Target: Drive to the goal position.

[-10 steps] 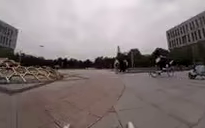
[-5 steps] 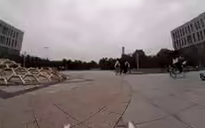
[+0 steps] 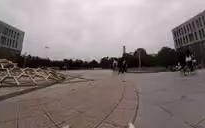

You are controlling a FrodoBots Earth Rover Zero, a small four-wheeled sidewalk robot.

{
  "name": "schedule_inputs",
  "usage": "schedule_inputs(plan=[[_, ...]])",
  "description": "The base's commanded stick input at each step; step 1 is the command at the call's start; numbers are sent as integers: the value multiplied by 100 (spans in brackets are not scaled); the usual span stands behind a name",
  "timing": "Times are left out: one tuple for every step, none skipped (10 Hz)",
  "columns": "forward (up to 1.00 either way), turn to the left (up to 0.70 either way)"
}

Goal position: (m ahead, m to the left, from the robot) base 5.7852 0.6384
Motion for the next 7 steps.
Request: schedule_inputs(plan=[[70,0],[70,0],[70,0],[70,0],[70,1],[70,6],[70,13]])
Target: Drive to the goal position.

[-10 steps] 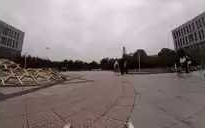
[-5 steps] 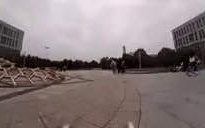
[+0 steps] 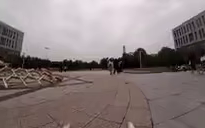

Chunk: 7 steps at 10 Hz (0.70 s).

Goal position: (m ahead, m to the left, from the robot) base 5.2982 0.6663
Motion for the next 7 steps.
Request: schedule_inputs(plan=[[70,14],[70,14],[70,14],[70,14],[70,14],[70,14],[70,14]])
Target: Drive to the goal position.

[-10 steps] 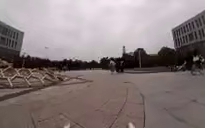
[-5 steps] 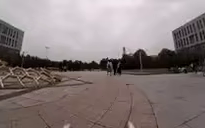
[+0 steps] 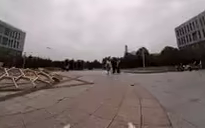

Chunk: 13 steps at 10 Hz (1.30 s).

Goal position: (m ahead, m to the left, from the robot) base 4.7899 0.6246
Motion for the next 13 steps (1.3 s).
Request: schedule_inputs(plan=[[70,14],[70,13],[70,7],[70,1],[70,0],[70,0],[70,0],[70,0],[70,0],[70,0],[70,0],[70,0],[70,0]])
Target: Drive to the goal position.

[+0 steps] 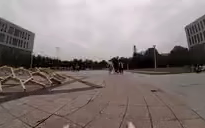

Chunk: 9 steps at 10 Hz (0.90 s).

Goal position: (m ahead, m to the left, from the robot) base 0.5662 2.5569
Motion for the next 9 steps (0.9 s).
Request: schedule_inputs(plan=[[70,0],[70,0],[70,0],[70,0],[70,0],[70,0],[70,0],[70,0],[70,0]])
